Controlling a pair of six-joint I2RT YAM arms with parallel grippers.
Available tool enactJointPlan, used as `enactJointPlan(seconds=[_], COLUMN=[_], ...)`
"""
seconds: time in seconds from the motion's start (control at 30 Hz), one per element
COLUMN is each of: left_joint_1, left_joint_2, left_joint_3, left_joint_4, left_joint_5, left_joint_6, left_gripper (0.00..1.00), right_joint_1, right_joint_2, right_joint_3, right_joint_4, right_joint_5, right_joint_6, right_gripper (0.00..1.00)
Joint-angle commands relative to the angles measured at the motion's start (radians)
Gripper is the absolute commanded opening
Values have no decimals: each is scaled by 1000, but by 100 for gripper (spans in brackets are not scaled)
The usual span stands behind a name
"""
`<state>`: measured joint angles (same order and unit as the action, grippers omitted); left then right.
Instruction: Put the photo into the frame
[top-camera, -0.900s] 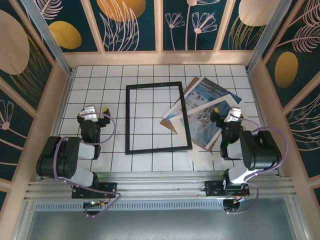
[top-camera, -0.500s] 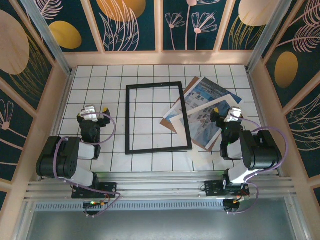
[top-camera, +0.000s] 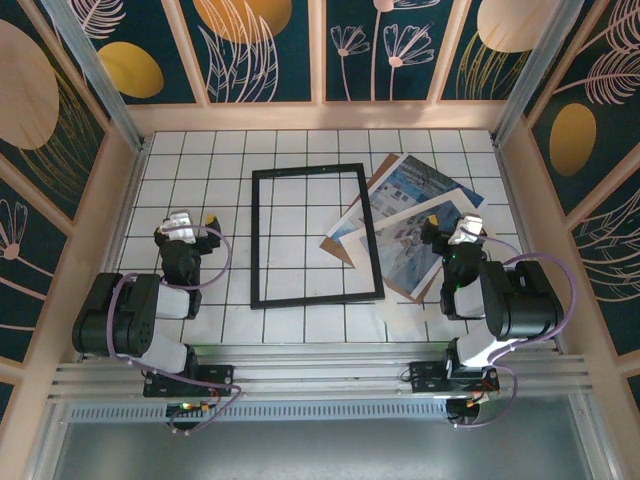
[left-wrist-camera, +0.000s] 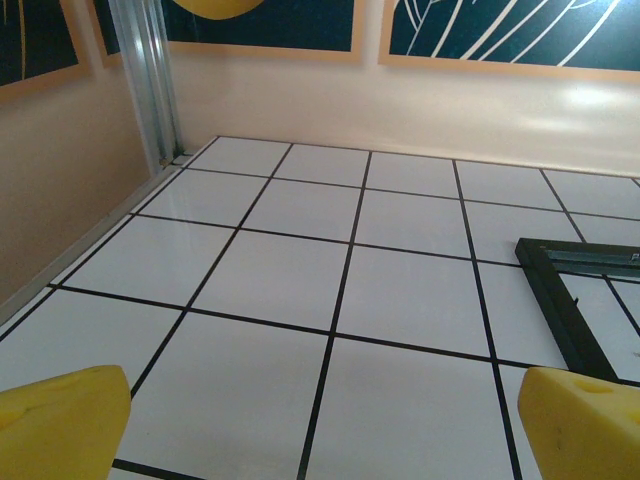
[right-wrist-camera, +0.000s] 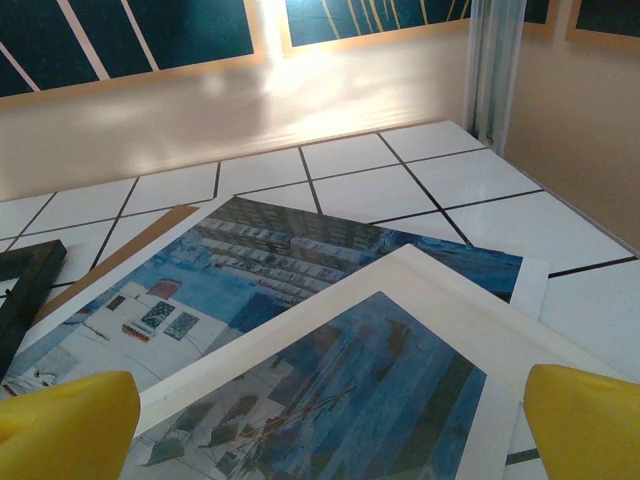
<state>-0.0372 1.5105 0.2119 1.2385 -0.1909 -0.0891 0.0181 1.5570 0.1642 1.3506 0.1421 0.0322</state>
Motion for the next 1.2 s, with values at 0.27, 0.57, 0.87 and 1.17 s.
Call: enactJointPlan(seconds=[0.27,0.57,0.87,1.17], left_joint_1=[10,10,-192,-274], left_joint_2=[-41,-316,-289,-44], left_joint_3=[32,274,342,500], left_joint_4=[-14,-724,-1088,-1242], left_joint_5=[-30,-118,122,165], left_joint_6=[5,-295,-554,-442], left_gripper=[99,99,94,80], right_joint_1=[2,53,417,468], right_joint_2=[-27,-399,-220,-25], right_joint_3=[7,72,507,627], right_joint_4=[42,-384,-1232,-1332], right_joint_5=[48,150,145,-14], right_joint_6=[-10,57,318,330], right_gripper=[99,99,89,74])
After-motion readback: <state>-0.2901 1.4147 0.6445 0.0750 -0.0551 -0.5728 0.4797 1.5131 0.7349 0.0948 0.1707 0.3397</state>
